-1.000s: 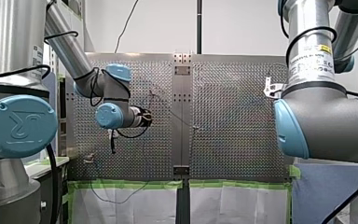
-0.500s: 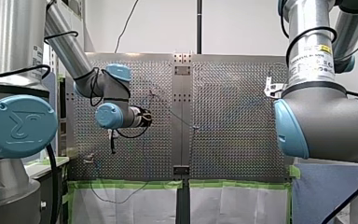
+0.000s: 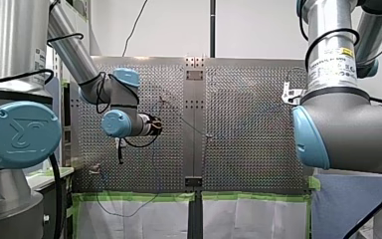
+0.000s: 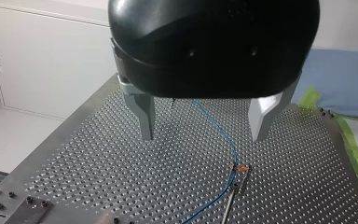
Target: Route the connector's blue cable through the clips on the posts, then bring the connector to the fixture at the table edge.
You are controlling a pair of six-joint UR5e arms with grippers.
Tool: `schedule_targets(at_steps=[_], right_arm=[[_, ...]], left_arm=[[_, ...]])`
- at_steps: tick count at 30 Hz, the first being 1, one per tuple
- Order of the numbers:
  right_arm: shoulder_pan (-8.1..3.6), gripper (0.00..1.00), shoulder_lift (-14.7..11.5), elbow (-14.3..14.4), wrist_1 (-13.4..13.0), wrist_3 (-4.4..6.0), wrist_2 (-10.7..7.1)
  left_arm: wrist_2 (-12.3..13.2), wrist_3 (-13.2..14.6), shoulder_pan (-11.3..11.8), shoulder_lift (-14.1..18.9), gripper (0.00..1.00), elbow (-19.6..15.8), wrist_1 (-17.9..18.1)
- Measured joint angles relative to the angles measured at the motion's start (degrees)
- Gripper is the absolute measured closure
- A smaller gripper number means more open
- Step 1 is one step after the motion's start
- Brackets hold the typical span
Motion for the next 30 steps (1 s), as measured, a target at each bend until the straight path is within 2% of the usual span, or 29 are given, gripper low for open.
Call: schedule_targets(at_steps=[11, 30], right_arm=[[0.08, 0.01, 0.01, -0.02, 0.10, -0.01, 0.53], [0.20, 0.01, 0.01, 0.00, 0.17, -0.01, 1.19]], left_arm=[[-0.01, 0.00, 0.01, 0.00, 0.01, -0.01, 0.01], [0.07, -0.08, 0.02, 0.00, 0.01, 0.01, 0.03]])
